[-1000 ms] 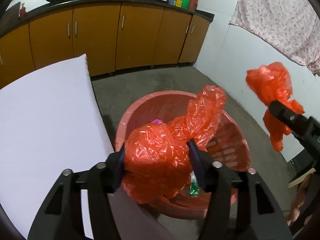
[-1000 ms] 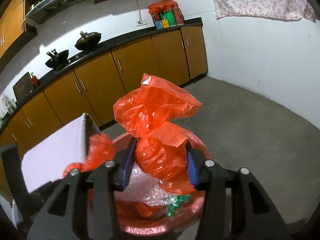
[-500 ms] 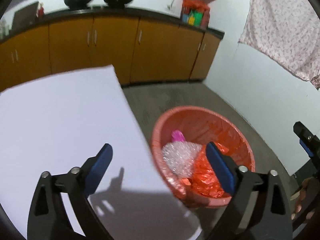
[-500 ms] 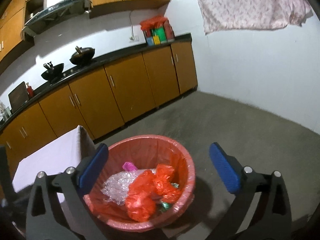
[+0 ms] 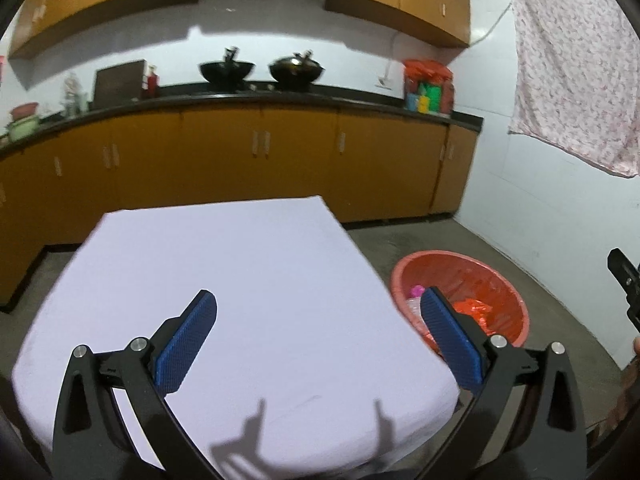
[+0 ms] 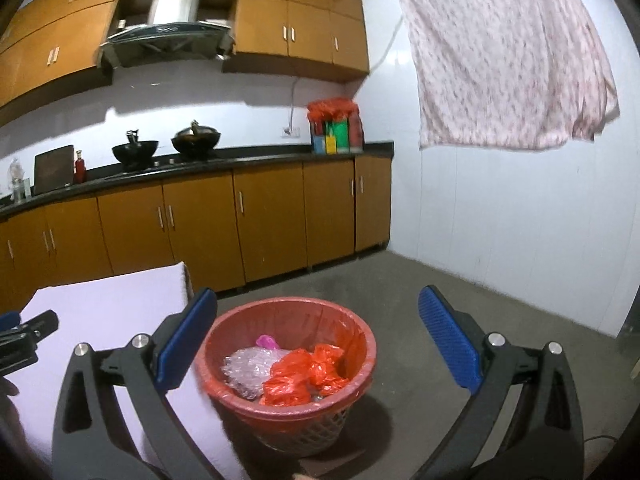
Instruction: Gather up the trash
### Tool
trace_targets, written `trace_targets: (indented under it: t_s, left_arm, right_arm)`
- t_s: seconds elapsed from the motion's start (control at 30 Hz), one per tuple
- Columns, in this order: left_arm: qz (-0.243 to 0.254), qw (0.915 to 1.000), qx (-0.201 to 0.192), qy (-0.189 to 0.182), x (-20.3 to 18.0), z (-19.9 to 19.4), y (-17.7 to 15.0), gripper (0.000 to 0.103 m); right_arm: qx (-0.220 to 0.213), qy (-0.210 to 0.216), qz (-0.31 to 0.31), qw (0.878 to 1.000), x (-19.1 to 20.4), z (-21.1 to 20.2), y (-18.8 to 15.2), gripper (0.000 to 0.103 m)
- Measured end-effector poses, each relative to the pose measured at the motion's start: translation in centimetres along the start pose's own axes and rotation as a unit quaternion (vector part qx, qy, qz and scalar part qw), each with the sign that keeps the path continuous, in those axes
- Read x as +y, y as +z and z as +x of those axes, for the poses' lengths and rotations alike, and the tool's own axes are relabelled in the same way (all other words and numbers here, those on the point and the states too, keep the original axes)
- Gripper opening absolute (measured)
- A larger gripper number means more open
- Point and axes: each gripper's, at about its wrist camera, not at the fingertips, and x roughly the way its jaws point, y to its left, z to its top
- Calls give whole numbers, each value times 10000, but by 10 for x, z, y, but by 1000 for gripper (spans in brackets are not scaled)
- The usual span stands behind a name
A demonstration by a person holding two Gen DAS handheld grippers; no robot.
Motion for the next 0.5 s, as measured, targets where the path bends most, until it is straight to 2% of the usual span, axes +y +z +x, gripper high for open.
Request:
trace_targets:
  t_s: [0.07,0.2,0.5]
  left_arm:
    - [-21,9999,-77,117,5,-11,-2,101]
    - [-85,9993,-224,272,14,-34,-7,101]
    - [139,9984,-414,357,18,-60,-19,101]
  right_arm:
    - [42,31,-24,10000,7,-13,1,99]
    - [174,358,178,9990,12,-33,-1,99]
    - [224,616,-29,9978,32,-72,-15,99]
